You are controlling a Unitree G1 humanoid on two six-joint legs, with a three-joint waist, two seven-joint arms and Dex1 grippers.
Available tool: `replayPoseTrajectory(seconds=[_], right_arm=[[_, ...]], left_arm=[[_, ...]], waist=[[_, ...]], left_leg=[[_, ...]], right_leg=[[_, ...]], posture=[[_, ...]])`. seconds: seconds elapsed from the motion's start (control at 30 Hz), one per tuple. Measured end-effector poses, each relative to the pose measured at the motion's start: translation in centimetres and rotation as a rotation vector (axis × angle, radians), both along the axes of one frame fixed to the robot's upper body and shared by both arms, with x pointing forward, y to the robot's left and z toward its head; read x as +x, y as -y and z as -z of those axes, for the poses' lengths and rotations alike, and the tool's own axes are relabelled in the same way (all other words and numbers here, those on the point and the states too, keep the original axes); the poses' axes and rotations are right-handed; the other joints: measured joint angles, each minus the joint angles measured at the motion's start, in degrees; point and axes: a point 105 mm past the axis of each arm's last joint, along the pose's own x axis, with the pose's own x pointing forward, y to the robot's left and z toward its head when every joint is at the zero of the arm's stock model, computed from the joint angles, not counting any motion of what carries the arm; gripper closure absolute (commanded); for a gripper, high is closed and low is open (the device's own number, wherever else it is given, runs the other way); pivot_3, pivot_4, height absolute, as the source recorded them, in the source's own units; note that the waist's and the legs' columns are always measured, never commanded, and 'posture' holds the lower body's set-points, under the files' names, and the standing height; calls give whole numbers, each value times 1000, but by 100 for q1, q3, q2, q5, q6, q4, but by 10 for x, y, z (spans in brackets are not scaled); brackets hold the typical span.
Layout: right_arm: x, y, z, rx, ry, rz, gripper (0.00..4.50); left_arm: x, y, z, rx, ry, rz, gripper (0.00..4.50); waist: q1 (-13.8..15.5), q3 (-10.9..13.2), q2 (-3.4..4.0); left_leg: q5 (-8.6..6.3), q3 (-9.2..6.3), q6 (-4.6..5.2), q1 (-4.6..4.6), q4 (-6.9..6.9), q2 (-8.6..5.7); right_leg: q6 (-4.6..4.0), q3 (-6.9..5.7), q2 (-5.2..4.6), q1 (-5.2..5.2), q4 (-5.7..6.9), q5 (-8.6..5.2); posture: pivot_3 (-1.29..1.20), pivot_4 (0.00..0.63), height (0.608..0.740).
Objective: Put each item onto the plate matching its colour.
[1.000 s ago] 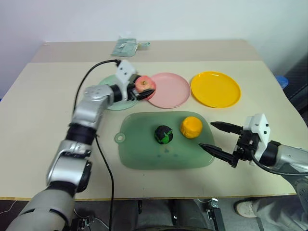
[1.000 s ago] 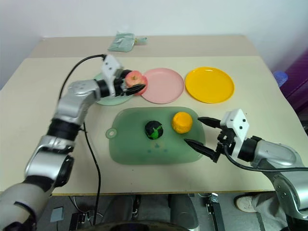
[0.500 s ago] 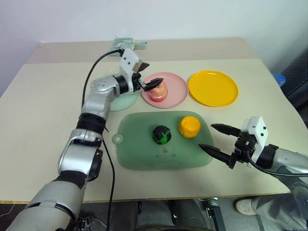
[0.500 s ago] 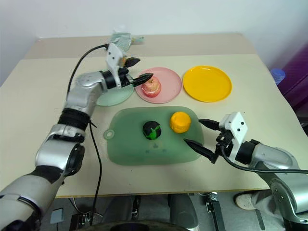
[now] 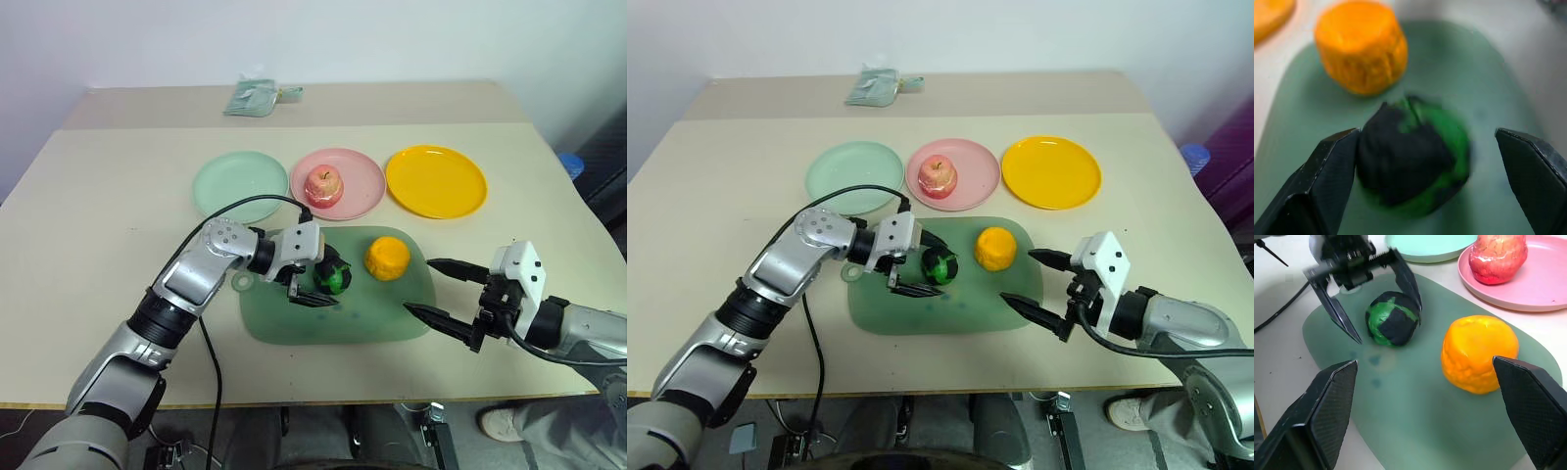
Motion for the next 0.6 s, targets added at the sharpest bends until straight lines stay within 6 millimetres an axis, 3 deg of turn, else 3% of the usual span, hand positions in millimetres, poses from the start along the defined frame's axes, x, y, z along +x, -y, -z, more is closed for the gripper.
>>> replayPoseTrajectory(seconds=[0.07, 0.13, 0.27, 0.33, 0.43, 0.5, 0.57, 0.6], right_arm=[[0, 0, 0, 1, -1, 1, 0], [-1, 0, 1, 2, 0, 0, 0], [-2, 1, 4, 5, -11, 7, 0], [-2, 2, 3, 7, -5, 11, 0], [1, 1, -1, 7, 19, 15, 0], [4, 0, -4, 7, 34, 14, 0], [9, 0, -6, 9, 41, 14, 0], [11, -2, -7, 11, 46, 8, 0]], left_arm=[[1, 0, 0, -20, -6, -16, 1794], [3, 2, -8, -88, -36, -42, 1794], [27, -16, -54, -344, -58, -211, 1794], [51, -36, -75, -417, 7, -354, 1794], [104, -97, -83, -406, 117, -750, 1794], [122, -133, -79, -385, 149, -945, 1794], [129, -148, -65, -358, 148, -1025, 1794], [131, -152, -55, -338, 136, -1047, 1539]], waist=[[-1, 0, 0], [1, 0, 0], [2, 1, -2], [3, 1, -2], [-38, 1, -2], [-26, 1, -2], [10, 1, -3], [30, 1, -4]], left_leg=[[0, -2, 0, 0, -1, 2], [0, -3, 0, -1, 0, 3], [0, -8, 0, -3, 1, 5], [0, -8, 0, -2, 1, 3], [0, -8, 1, 4, -1, 2], [-1, -8, 1, 0, -3, 0], [-1, -7, 2, -6, -2, -3], [-1, -6, 2, -9, 0, -5]], right_leg=[[0, 0, 0, -1, 1, 0], [0, 0, -1, -1, 1, 0], [0, 0, -2, -4, 2, 0], [0, -1, -2, -3, 2, 0], [0, 2, 2, -6, 6, 0], [1, 2, 0, -11, 4, 0], [1, 0, -8, -11, 0, 0], [2, -1, -12, -11, 0, 1]], posture=[[0, 150, 740], [0, 150, 740], [0, 150, 740], [0, 150, 740], [0, 150, 740], [0, 150, 740], [0, 150, 740], [0, 150, 740]])
